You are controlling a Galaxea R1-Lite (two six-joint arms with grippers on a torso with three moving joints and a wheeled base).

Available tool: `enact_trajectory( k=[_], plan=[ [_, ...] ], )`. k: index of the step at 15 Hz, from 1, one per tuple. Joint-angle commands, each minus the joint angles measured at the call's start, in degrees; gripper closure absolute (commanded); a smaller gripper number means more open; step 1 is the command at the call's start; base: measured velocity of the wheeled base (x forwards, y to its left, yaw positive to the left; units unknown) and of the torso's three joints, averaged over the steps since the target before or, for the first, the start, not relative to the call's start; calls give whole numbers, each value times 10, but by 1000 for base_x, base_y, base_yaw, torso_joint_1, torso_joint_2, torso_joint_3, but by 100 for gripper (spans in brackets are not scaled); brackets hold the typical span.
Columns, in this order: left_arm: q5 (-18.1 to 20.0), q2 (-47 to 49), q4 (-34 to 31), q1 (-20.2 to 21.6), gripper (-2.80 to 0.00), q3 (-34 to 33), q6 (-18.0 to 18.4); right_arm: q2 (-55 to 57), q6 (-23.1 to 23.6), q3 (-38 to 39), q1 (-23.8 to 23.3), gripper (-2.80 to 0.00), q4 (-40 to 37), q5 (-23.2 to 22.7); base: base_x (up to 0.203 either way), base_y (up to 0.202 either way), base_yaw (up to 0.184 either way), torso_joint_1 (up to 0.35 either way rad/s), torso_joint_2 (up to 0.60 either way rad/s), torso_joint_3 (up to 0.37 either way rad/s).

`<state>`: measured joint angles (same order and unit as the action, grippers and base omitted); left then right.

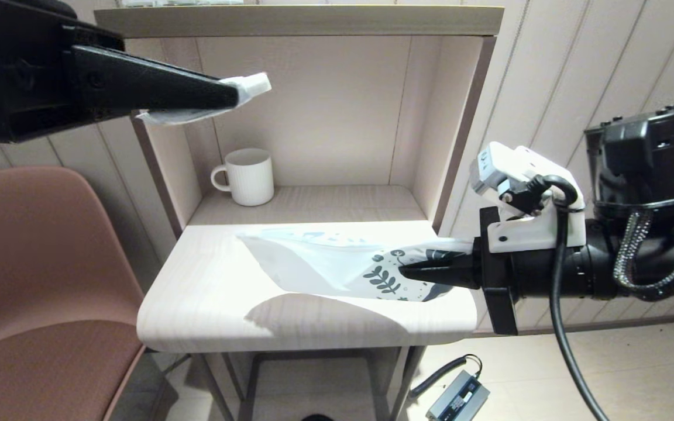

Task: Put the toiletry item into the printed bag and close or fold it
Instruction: Place the toothpaste in the storage bag

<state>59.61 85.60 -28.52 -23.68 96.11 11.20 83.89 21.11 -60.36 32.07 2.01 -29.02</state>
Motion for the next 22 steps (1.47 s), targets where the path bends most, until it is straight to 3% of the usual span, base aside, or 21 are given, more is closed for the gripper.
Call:
enact_trajectory(
  k=[1, 3, 7, 12, 16, 19, 22],
  plan=[
    [40, 60, -24, -53, 0, 28, 39, 13, 2, -7, 1, 0, 0, -11, 0, 0, 0, 0, 0, 0],
    [44, 87, -39, -94, 0, 9, 120, 24, 1, -21, 0, 0, -1, -21, 0, 0, 0, 0, 0, 0],
    [39, 154, -106, -115, 0, 17, 250, 30, -2, -32, -3, 0, -4, -49, 0, 0, 0, 0, 0, 0],
    [10, 198, -113, -116, 0, 85, 278, 24, -13, -27, 0, 0, -12, -68, 0, 0, 0, 0, 0, 0],
    [-69, 210, -134, -116, 0, 135, 313, 20, -16, -27, 1, 0, -14, -81, 0, 0, 0, 0, 0, 0],
    [-72, 199, -191, -116, 0, 134, 339, 22, -17, -27, 0, 0, -13, -83, 0, 0, 0, 0, 0, 0],
    [-81, 197, -194, -115, 0, 133, 339, 22, -18, -27, 0, 0, -13, -83, 0, 0, 0, 0, 0, 0]
  ],
)
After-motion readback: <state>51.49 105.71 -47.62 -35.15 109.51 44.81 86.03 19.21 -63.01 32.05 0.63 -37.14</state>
